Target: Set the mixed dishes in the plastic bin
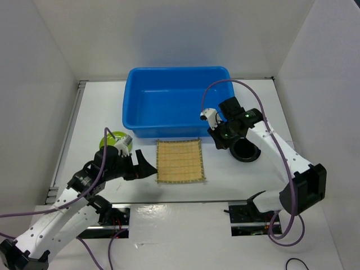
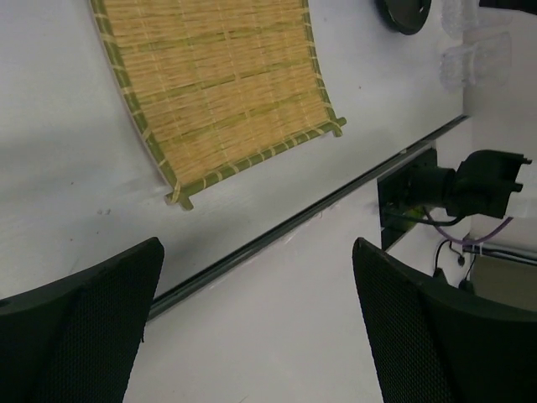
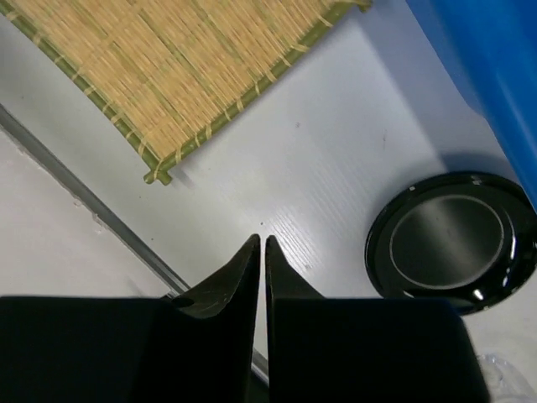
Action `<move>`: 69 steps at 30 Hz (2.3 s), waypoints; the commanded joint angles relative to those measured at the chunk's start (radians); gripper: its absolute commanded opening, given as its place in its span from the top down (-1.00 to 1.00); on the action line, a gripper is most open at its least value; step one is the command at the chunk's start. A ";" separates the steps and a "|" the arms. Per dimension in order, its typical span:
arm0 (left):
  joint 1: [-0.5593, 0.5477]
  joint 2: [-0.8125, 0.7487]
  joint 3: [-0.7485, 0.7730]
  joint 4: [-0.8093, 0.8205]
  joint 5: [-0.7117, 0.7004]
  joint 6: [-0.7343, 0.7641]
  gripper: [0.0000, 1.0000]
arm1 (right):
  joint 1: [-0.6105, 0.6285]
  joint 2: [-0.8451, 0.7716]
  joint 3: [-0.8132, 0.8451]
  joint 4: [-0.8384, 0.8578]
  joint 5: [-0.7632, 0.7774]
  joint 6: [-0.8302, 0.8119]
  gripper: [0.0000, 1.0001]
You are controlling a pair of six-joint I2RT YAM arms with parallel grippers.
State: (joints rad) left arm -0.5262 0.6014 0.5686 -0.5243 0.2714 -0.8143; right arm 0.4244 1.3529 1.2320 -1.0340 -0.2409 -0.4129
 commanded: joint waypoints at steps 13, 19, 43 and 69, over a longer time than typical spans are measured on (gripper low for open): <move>0.000 0.181 -0.295 0.568 0.014 -0.243 -0.91 | 0.100 0.296 -0.043 0.200 -0.193 -0.039 1.00; 0.000 0.372 -0.319 0.722 0.023 -0.263 -0.98 | 0.123 0.350 -0.083 0.227 -0.279 -0.076 1.00; 0.000 1.011 -0.246 1.265 0.170 -0.261 -0.73 | 0.212 0.617 -0.016 0.201 -0.187 0.003 1.00; -0.081 0.212 0.091 0.264 0.068 -0.190 1.00 | -0.359 -0.223 -0.140 0.187 -0.437 -0.103 1.00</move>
State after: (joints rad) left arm -0.6071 0.9035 0.5388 -0.1192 0.3355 -1.0210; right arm 0.1646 1.2564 1.1400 -0.8726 -0.5983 -0.5102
